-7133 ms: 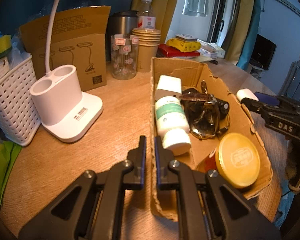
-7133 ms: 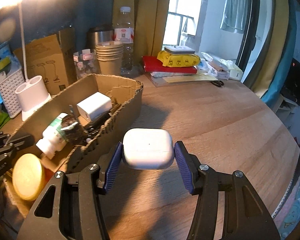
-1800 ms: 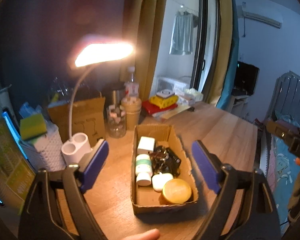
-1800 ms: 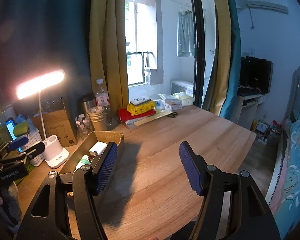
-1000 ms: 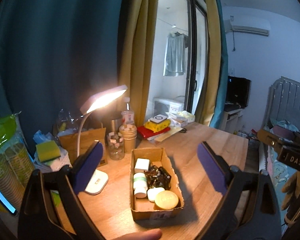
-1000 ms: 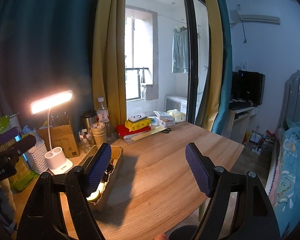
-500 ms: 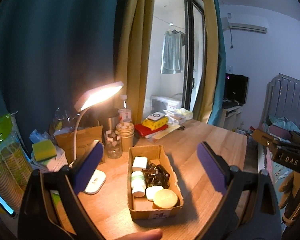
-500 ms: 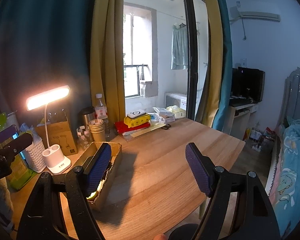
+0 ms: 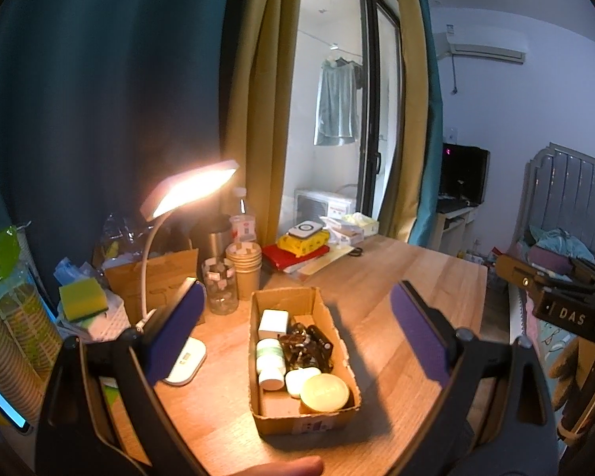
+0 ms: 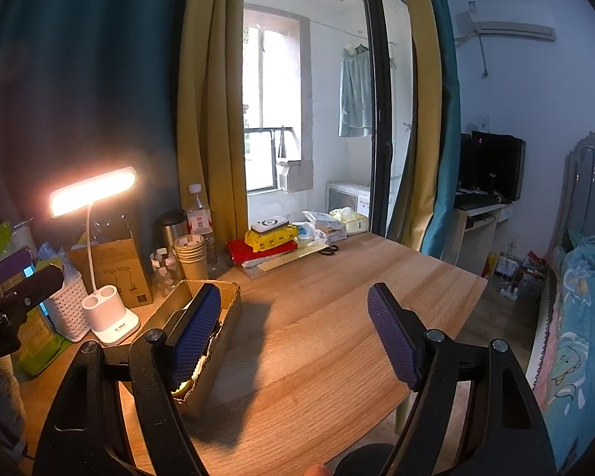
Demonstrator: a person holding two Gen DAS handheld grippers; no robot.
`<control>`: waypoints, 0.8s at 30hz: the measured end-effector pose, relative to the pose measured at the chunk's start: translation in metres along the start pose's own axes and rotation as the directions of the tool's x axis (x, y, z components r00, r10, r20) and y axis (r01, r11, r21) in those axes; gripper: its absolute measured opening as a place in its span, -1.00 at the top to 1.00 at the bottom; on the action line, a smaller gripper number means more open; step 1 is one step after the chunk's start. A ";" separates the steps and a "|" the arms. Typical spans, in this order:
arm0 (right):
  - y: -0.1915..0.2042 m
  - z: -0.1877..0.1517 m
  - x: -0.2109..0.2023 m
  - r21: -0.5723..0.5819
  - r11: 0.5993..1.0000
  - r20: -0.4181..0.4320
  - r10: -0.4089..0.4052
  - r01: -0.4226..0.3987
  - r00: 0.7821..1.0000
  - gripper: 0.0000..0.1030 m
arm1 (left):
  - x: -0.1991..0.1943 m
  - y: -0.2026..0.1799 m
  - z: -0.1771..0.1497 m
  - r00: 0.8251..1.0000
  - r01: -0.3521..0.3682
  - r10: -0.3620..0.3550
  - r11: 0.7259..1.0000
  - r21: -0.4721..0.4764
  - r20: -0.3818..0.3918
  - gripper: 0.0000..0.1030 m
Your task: Organize rigid objects
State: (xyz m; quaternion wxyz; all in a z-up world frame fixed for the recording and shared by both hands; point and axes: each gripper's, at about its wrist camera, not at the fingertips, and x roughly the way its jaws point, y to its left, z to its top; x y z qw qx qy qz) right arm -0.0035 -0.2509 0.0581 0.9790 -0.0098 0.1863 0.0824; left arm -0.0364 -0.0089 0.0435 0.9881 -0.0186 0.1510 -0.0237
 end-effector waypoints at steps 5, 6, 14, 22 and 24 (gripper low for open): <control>-0.001 -0.001 0.000 0.002 1.000 0.000 0.000 0.000 1.000 -0.54 | -0.001 0.000 0.000 1.000 -0.001 0.001 1.000 0.000 0.003 -0.86; -0.001 -0.001 0.000 0.002 1.000 -0.001 0.000 0.000 1.000 -0.54 | -0.001 0.000 0.000 1.000 0.000 0.000 1.000 0.000 0.002 -0.86; -0.001 -0.001 0.000 0.002 1.000 0.000 0.000 0.000 1.000 -0.54 | -0.001 0.000 0.000 1.000 -0.001 0.001 1.000 -0.001 0.003 -0.86; -0.002 0.000 0.000 0.003 1.000 0.000 0.001 -0.001 1.000 -0.54 | -0.001 0.000 0.000 1.000 0.000 0.000 1.000 -0.002 0.002 -0.86; -0.002 0.000 0.001 0.003 1.000 -0.001 0.002 -0.002 1.000 -0.54 | -0.001 0.000 0.000 1.000 0.000 0.000 1.000 -0.001 0.002 -0.86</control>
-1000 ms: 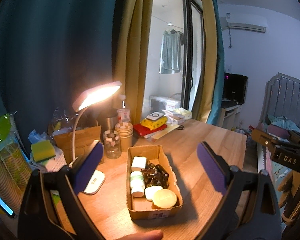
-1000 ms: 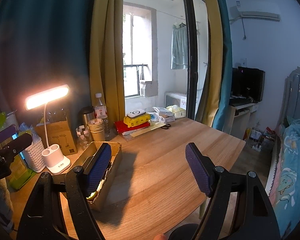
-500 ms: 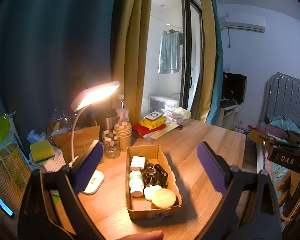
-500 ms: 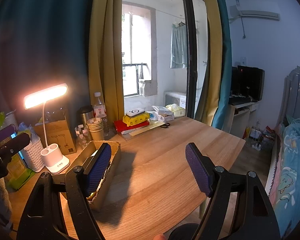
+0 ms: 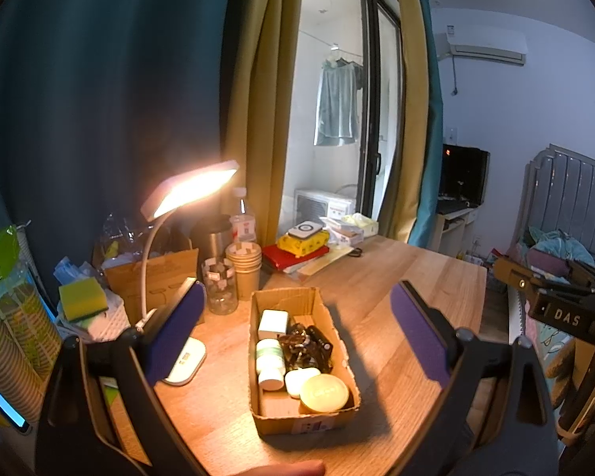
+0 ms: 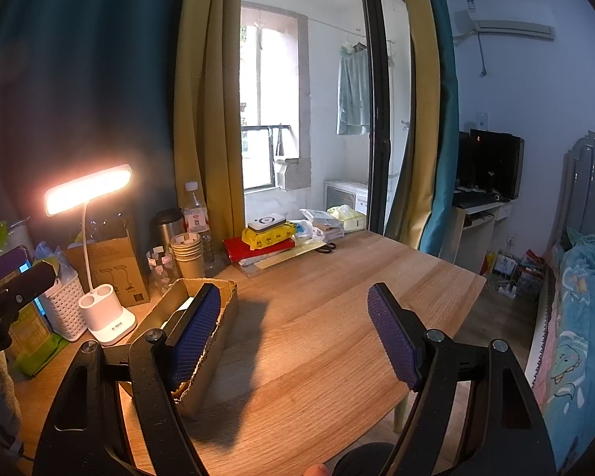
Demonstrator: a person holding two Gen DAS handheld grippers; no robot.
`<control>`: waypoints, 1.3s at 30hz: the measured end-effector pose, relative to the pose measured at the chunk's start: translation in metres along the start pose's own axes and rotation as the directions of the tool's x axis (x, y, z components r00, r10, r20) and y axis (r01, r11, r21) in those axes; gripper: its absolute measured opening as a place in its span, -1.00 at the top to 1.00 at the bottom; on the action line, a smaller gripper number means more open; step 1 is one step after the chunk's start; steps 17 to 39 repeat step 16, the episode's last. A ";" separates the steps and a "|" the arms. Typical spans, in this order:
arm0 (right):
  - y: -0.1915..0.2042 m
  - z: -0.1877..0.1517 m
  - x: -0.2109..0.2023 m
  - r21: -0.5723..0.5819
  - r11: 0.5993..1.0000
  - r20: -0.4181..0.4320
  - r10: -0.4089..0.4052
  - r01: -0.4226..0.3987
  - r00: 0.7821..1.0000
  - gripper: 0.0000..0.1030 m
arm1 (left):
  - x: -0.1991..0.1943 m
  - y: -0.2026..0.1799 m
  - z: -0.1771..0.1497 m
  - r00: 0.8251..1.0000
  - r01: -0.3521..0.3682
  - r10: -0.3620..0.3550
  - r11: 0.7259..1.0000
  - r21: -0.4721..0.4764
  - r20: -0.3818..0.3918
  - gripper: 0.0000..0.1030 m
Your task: Organize rigid objects
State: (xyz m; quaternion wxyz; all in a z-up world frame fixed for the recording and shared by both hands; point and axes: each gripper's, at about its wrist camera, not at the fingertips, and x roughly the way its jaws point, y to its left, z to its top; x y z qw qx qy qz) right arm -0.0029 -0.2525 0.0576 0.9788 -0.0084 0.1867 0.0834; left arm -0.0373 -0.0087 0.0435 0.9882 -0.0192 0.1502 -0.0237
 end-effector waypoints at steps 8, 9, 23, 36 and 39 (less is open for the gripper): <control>-0.002 -0.002 0.000 0.001 1.000 -0.002 0.000 0.000 1.000 -0.54 | 0.000 -0.002 -0.001 1.000 0.005 -0.005 1.000 -0.001 -0.005 -0.86; -0.002 -0.003 0.000 0.001 1.000 -0.003 -0.001 0.001 1.000 -0.54 | 0.000 -0.002 -0.001 1.000 0.005 -0.005 1.000 -0.001 -0.005 -0.86; -0.006 -0.006 0.002 0.004 1.000 -0.008 0.001 -0.001 1.000 -0.54 | 0.002 -0.003 -0.002 1.000 0.003 -0.003 1.000 0.006 -0.010 -0.86; -0.006 -0.006 0.002 0.004 1.000 -0.008 0.001 -0.001 1.000 -0.54 | 0.002 -0.003 -0.002 1.000 0.003 -0.003 1.000 0.006 -0.010 -0.86; -0.006 -0.006 0.002 0.004 1.000 -0.008 0.001 -0.001 1.000 -0.54 | 0.002 -0.003 -0.002 1.000 0.003 -0.003 1.000 0.006 -0.010 -0.86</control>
